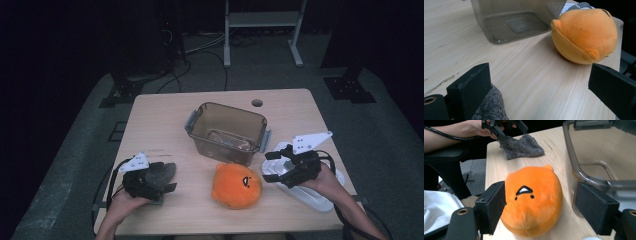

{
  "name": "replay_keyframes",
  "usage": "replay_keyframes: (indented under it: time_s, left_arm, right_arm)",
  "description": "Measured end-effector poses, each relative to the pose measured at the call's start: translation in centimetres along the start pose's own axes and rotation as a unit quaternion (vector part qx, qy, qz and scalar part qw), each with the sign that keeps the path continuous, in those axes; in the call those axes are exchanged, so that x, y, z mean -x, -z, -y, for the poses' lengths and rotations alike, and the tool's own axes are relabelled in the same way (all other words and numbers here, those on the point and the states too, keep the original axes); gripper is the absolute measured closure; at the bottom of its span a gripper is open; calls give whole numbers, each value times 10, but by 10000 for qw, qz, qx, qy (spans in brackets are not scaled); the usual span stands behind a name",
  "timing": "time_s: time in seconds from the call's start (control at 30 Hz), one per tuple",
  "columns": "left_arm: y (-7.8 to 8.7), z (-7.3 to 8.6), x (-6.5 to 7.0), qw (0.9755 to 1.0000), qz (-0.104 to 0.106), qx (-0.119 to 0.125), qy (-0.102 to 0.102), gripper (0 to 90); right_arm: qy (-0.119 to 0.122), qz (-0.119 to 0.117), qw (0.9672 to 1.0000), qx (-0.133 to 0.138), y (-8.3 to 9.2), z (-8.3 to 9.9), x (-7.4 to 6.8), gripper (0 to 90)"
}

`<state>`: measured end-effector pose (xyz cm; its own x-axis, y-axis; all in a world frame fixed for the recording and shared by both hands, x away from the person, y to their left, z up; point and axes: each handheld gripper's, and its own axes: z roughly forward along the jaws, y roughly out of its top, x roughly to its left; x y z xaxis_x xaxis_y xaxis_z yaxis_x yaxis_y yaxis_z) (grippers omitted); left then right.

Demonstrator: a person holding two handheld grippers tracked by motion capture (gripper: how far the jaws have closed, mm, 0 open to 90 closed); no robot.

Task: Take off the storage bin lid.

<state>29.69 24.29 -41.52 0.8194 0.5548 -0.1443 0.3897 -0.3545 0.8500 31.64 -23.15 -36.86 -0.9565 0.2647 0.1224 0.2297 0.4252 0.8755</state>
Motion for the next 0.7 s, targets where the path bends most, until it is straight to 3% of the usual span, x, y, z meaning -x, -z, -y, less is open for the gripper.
replay_keyframes:
  time_s: [0.37,0.7]
  left_arm:
    - [1,-1,0,10000,-17,30,13,28]
    - [2,-1,0,10000,-37,43,-1,26]
  right_arm:
    - [137,-195,9997,-91,-22,-12,-4,234]
    - [296,-214,9990,-249,-37,-18,-10,234]
